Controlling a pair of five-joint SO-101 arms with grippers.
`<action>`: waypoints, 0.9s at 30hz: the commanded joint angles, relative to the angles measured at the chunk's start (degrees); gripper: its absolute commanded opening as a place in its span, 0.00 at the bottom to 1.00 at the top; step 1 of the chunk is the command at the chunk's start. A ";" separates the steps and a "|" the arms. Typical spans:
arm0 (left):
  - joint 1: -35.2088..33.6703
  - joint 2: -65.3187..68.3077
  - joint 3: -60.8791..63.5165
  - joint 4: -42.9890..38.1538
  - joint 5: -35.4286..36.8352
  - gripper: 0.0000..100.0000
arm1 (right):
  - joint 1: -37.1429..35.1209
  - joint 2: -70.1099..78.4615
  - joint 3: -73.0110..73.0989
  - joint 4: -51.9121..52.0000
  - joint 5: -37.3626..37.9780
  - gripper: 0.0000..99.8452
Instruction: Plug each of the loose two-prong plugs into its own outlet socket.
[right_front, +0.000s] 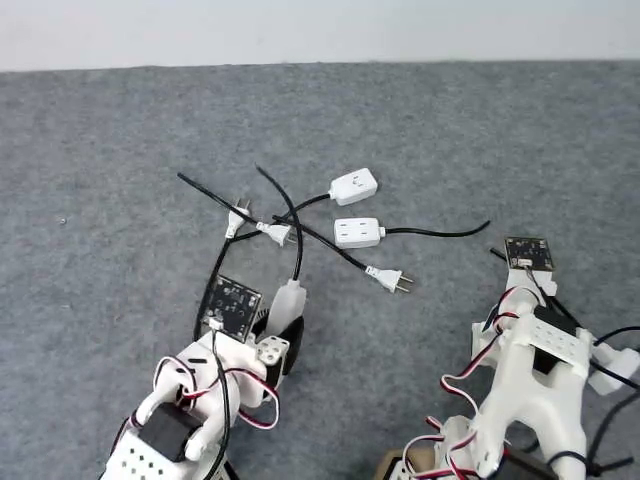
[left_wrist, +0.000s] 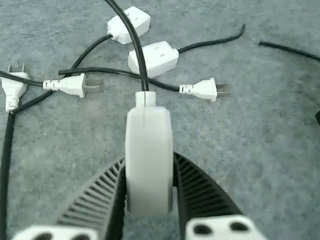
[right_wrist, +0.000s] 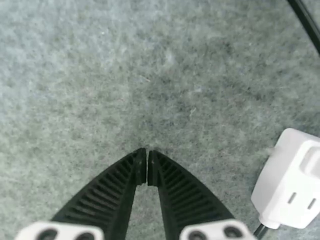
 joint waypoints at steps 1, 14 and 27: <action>0.35 -0.79 -0.31 -1.58 0.97 0.02 | -0.75 -1.27 -0.35 -0.92 0.62 0.01; -0.79 33.41 -12.18 -8.44 0.97 0.02 | -0.75 -1.27 -0.35 -0.92 0.44 0.01; -0.79 71.91 -28.70 -10.81 10.37 0.11 | -0.75 -1.27 -0.35 -0.92 0.53 0.01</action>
